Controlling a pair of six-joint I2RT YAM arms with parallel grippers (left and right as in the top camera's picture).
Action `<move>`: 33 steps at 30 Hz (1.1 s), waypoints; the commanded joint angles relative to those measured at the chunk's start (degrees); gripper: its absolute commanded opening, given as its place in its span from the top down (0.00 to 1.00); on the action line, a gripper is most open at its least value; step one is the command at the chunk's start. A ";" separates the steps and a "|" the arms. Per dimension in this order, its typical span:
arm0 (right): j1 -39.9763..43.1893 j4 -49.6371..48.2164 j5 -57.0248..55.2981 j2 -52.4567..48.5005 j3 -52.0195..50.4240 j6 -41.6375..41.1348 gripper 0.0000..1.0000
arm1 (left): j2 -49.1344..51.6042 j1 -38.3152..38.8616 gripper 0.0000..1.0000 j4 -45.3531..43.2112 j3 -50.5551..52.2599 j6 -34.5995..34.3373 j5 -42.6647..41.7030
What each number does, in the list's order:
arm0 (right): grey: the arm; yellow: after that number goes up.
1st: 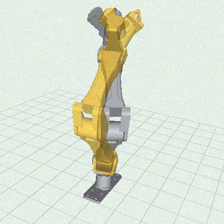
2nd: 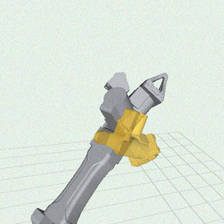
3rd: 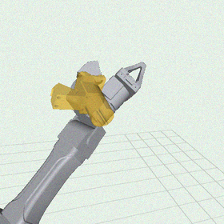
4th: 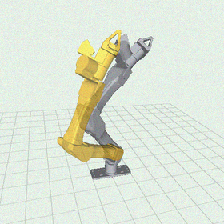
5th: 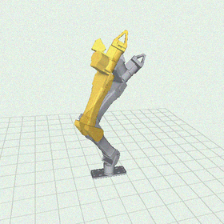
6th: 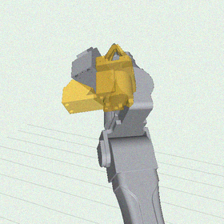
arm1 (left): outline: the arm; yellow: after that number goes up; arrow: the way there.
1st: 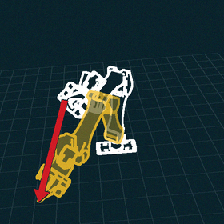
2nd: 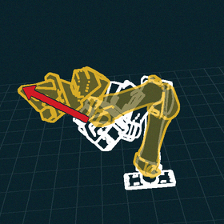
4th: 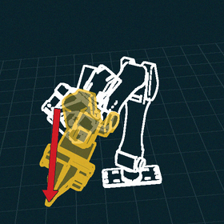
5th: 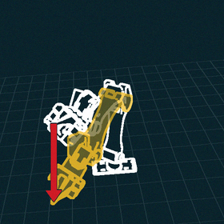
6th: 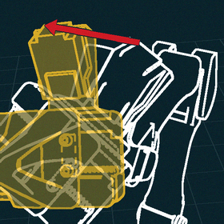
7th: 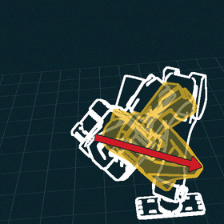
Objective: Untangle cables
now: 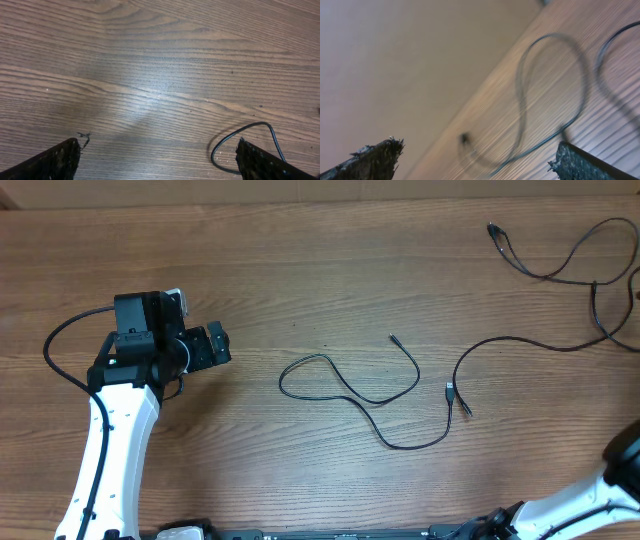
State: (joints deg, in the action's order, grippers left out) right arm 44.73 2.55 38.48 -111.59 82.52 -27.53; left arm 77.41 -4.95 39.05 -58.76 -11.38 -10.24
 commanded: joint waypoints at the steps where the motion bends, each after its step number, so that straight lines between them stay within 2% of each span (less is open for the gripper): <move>1: -1.03 7.23 6.62 5.99 0.81 -0.83 0.00 | -0.52 0.11 0.00 -0.09 -0.22 1.09 0.35; 12: -8.26 40.83 3.76 6.80 0.74 13.70 0.00 | -0.52 0.11 0.01 -0.09 -0.22 1.09 0.35; 15: -15.06 47.23 -5.77 6.80 0.70 14.51 0.00 | -0.52 0.11 0.00 -0.09 -0.22 1.09 0.35; 25: -30.32 51.34 -21.59 6.73 -1.51 13.86 0.00 | -0.52 0.11 0.00 -0.09 -0.22 1.09 0.35; 33: -34.27 49.86 -25.53 6.58 -10.03 9.70 0.00 | -0.52 0.11 0.01 -0.09 -0.22 1.09 0.35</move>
State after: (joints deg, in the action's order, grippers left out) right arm 11.11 53.84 15.44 -105.01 75.92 -15.88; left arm 77.41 -4.95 39.09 -58.76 -11.38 -10.22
